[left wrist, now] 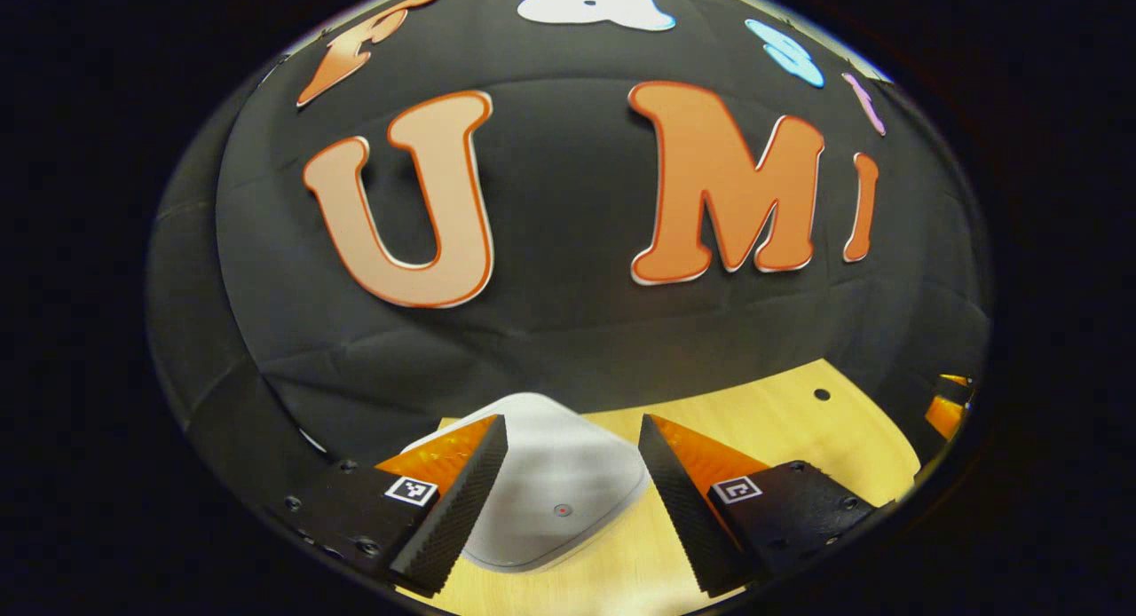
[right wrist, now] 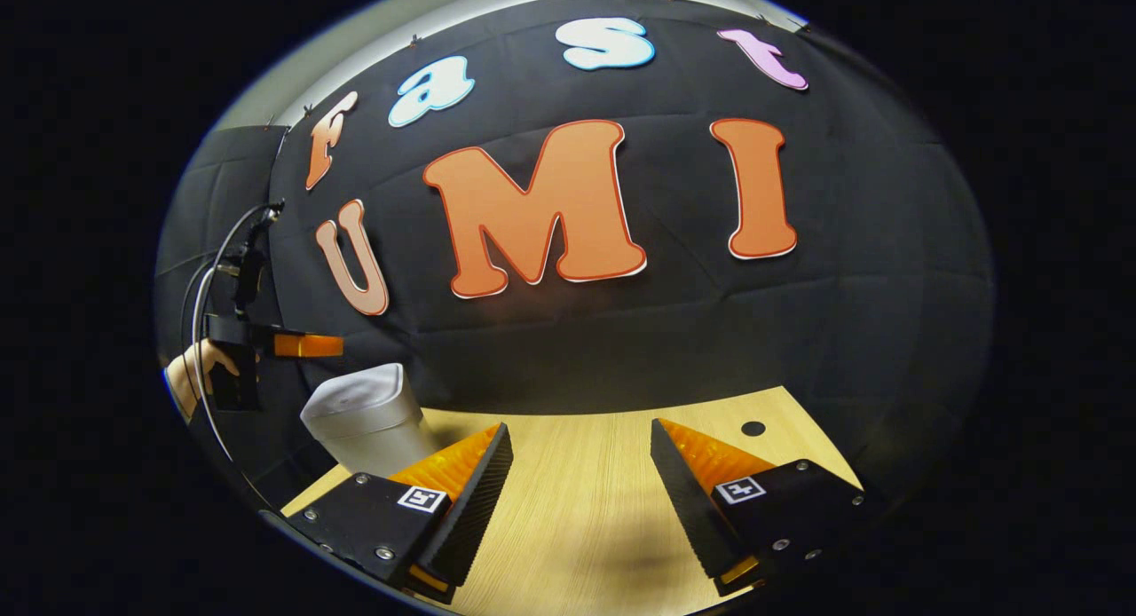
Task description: Press the lid of the desktop garbage bin to open it, pick up the crumpled paper on the desktop and throw it into the bin, then pick up the pop can on the desktop and drop it into the bin, and finally close the garbage bin lid.
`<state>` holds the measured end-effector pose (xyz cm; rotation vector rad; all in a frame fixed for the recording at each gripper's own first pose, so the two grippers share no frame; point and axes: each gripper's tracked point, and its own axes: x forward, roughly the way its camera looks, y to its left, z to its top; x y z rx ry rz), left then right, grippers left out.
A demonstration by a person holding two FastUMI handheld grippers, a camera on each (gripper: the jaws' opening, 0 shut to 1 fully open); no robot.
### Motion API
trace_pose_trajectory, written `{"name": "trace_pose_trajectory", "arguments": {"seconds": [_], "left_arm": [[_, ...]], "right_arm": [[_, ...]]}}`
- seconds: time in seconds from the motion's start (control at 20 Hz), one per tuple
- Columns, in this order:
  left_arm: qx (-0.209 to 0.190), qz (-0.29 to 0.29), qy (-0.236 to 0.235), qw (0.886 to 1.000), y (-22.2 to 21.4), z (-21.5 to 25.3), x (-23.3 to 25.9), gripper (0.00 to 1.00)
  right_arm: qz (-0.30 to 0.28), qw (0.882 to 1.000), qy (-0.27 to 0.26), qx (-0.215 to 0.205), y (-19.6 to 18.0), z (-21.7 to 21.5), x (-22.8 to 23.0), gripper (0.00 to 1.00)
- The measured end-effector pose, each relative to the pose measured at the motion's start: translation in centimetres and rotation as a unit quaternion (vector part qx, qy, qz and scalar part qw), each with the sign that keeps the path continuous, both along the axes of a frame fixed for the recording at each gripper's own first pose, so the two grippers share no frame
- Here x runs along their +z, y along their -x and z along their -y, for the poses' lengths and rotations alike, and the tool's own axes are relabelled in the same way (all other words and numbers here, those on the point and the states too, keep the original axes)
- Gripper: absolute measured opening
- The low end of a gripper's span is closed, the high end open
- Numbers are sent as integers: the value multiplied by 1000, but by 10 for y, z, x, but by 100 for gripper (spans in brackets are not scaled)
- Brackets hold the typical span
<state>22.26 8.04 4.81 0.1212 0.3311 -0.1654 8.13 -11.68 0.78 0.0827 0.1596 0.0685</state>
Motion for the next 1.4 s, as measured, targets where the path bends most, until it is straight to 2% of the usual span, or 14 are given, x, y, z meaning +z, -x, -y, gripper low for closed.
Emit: {"name": "trace_pose_trajectory", "arguments": {"seconds": [0.1, 0.15, 0.2, 0.3, 0.35, 0.4, 0.65, 0.8, 0.9, 1.15, 1.2, 1.4], "left_arm": [[-9, 28, 12, 999, 14, 16, 19, 96], [-14, 41, 20, 999, 21, 23, 27, 100], [-19, 53, 29, 998, 26, 28, 29, 96], [-19, 77, 44, 996, 38, 34, 37, 96], [-15, 85, 50, 995, 45, 34, 39, 99], [-11, 92, 57, 994, 51, 33, 38, 96], [23, 139, 81, 987, 89, 17, 27, 95], [46, 159, 68, 984, 112, 3, 8, 94], [52, 161, 64, 983, 125, 5, 0, 94], [69, 157, 95, 981, 141, 7, -11, 94], [69, 159, 96, 980, 141, 7, -11, 96], [69, 153, 94, 981, 146, 11, -19, 94]], "right_arm": [[8, 1000, 5, -4, 3, 0, 6, 94], [12, 1000, 8, -6, 5, 0, 10, 94], [16, 1000, 12, -10, 6, 1, 11, 94], [22, 999, 20, -18, 9, 5, 14, 94], [23, 999, 23, -22, 11, 7, 15, 94], [26, 999, 26, -28, 14, 9, 17, 94], [41, 997, 35, -51, 26, 15, 20, 94], [49, 996, 39, -59, 29, 14, 19, 94], [53, 996, 42, -64, 35, 11, 16, 94], [69, 993, 50, -78, 43, 6, 17, 94], [73, 993, 54, -80, 45, 5, 17, 94], [78, 992, 55, -81, 48, 0, 16, 94]]}}
